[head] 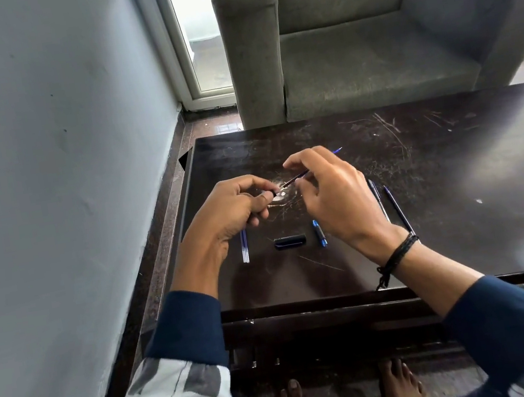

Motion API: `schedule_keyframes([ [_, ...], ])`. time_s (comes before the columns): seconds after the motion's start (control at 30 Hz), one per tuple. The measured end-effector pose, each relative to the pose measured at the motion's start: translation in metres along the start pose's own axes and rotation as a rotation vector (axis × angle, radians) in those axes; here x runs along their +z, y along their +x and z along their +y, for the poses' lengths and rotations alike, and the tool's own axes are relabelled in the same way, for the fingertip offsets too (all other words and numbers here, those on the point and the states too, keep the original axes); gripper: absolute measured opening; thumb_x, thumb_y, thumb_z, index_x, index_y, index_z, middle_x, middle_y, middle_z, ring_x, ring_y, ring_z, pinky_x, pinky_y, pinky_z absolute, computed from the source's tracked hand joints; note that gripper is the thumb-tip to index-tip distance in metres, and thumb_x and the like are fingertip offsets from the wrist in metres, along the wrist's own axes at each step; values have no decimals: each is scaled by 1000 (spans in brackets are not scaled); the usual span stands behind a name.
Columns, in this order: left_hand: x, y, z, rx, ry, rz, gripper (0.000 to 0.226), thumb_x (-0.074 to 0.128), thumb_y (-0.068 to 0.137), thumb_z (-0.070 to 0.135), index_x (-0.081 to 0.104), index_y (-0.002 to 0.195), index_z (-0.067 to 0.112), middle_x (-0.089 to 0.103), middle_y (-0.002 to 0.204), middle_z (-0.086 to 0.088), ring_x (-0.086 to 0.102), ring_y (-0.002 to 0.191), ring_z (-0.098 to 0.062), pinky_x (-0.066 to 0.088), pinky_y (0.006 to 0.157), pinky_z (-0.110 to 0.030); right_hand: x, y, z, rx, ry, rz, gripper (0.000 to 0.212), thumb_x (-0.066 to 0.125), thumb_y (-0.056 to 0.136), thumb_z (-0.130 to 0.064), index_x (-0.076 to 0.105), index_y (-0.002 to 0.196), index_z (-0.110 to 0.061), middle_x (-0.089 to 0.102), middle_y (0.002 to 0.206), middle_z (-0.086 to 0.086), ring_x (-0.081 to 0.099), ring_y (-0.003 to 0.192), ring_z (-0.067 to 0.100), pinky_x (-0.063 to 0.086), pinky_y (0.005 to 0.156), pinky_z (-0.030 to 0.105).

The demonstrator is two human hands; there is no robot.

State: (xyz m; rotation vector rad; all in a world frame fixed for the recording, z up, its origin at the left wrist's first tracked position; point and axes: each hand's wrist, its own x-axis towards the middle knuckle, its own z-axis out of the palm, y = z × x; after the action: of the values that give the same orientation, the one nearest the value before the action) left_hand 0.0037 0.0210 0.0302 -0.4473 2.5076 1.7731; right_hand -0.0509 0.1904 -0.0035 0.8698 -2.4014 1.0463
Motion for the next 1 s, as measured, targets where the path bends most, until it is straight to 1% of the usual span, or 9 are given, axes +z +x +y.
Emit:
schedule_keyframes([
  [0.1, -3, -1, -1, -12, -4, 7, 16, 63, 96, 7, 76, 102, 14, 61, 68, -4, 49, 45, 2, 38, 44, -10, -4, 4, 7, 96, 45, 5, 32, 57, 89, -1, 64, 110, -23, 67, 99, -9, 65, 87, 14, 54, 78, 43],
  [0.17, -3, -1, 0, -14, 6, -4, 16, 63, 96, 8, 76, 102, 16, 62, 68, -4, 50, 47, 1, 39, 45, -10, -5, 5, 7, 119, 56, -2, 31, 57, 89, -1, 64, 109, -25, 67, 97, -11, 64, 87, 11, 54, 78, 42],
  [0.3, 4, -3, 2, -10, 20, -51, 18, 61, 98, 12, 75, 107, 21, 64, 71, -6, 51, 53, -5, 40, 47, -11, 0, 1, 1, 78, 60, -46, 31, 59, 88, -1, 63, 109, -24, 69, 97, -11, 66, 88, 13, 54, 77, 42],
  [0.43, 5, -1, 3, 0, 18, -30, 21, 59, 99, 9, 74, 110, 17, 62, 71, -8, 49, 53, -7, 40, 46, -10, 1, -1, -1, -11, -27, -41, 34, 60, 86, 0, 64, 112, -21, 67, 108, -8, 67, 82, 22, 55, 72, 42],
  [0.5, 3, -1, 2, 3, 18, -12, 20, 58, 99, 8, 74, 110, 15, 61, 70, -8, 48, 50, -6, 39, 45, -10, -1, 1, 3, 2, -45, -19, 34, 59, 86, 0, 65, 112, -21, 64, 108, -8, 66, 81, 20, 55, 71, 41],
  [0.63, 1, 0, 0, -3, 14, -11, 20, 59, 98, 7, 75, 106, 16, 62, 69, -7, 49, 49, -4, 40, 45, -10, -5, 4, 8, 74, -10, -3, 32, 57, 88, 0, 65, 108, -23, 65, 99, -11, 62, 83, 10, 54, 72, 38],
  [0.77, 3, 0, 1, 2, 27, -43, 20, 61, 98, 11, 76, 107, 20, 65, 72, -8, 51, 55, -7, 40, 47, -11, -3, 2, 4, 61, 4, -26, 29, 58, 89, -1, 65, 107, -23, 66, 98, -11, 62, 82, 11, 55, 72, 40],
  [0.9, 4, 0, 1, 34, 20, -51, 21, 62, 97, 9, 75, 110, 18, 65, 74, -10, 52, 51, -2, 41, 48, -11, -1, -1, 0, 5, 1, -47, 28, 62, 89, -2, 66, 109, -21, 65, 103, -10, 64, 83, 13, 56, 71, 39],
  [1.0, 2, 1, 0, 34, 23, -30, 20, 62, 97, 8, 76, 108, 18, 65, 73, -10, 52, 49, -1, 41, 48, -10, -3, 1, 4, 30, -29, -34, 29, 64, 88, -5, 66, 110, -24, 65, 105, -12, 65, 81, 12, 56, 69, 38],
])
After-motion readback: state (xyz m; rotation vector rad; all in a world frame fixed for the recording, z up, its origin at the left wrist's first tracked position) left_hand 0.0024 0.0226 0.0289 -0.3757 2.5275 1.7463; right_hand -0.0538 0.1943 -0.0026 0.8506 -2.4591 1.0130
